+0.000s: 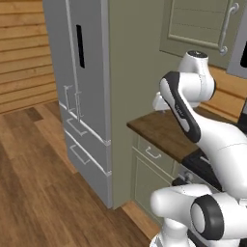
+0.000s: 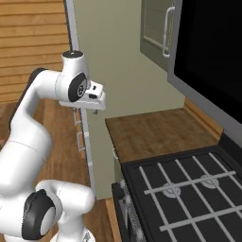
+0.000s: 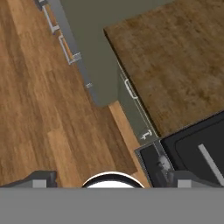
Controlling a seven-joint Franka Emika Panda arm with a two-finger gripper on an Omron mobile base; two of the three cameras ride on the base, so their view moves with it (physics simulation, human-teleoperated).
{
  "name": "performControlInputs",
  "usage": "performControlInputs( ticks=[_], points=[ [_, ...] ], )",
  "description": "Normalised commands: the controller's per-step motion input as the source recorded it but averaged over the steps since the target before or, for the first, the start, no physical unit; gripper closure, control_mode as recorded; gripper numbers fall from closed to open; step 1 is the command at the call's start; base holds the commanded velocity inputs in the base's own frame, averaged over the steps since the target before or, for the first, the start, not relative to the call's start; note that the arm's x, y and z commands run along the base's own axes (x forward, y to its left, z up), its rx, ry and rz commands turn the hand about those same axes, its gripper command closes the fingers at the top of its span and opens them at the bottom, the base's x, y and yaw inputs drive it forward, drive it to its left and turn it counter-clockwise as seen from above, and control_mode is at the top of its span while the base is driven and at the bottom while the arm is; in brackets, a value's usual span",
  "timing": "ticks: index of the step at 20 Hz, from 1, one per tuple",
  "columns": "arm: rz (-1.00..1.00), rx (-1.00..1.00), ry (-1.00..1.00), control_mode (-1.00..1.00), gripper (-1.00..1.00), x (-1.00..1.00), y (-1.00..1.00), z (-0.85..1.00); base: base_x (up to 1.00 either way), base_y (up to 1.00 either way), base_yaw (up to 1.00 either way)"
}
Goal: Take a straw from the drawer in front and place it inside the glass cup on the dining counter.
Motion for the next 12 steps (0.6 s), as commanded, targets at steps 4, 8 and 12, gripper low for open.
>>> performControlInputs(
  ticks=[4,8,12],
  points=[
    [0.20,0.00,0.00,-1.00,-1.00,0.00,-0.10,-0.03,0.00,-0.14,0.08],
    [0.18,-0.13,0.00,-1.00,-1.00,0.00,0.27,-0.26,0.00,0.00,0.00],
    [0.05,-0.40,-0.03,-1.00,-1.00,0.00,0.71,-0.63,0.00,0.00,0.00]
  ],
)
